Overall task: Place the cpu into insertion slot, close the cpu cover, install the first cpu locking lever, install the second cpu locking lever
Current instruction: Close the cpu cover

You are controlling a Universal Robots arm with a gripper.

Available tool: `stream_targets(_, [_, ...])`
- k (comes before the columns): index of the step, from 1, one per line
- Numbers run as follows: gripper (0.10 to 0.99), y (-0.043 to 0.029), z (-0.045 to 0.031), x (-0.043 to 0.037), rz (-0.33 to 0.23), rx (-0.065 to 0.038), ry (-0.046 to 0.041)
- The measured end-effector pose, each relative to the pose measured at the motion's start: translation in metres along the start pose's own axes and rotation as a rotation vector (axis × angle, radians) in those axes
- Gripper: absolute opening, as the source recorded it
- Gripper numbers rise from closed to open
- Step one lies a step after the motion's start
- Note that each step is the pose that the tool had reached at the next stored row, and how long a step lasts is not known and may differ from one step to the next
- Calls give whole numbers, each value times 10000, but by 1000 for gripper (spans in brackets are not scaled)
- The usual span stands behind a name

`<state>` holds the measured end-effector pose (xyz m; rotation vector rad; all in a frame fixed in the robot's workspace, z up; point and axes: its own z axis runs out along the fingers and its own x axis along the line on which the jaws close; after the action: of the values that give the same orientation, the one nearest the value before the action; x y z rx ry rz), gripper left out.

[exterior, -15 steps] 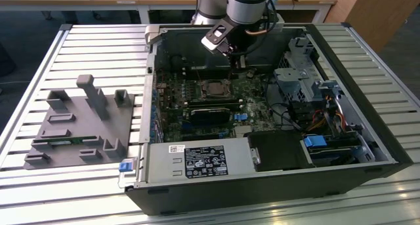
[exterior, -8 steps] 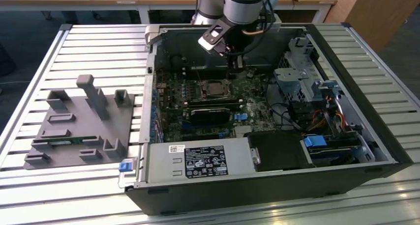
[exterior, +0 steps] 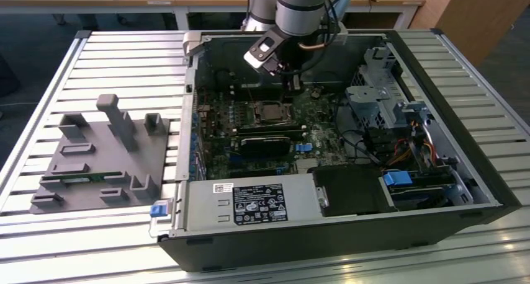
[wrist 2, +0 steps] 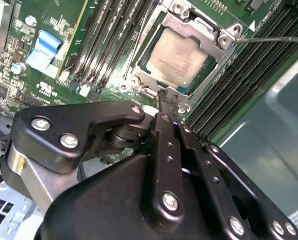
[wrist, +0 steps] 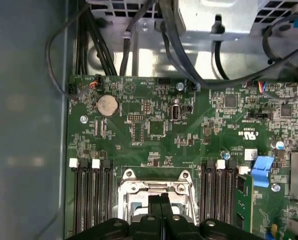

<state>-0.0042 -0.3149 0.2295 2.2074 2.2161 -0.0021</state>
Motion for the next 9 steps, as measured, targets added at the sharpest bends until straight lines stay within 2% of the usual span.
stream_targets(9, [110, -26, 15, -2, 0, 0, -1])
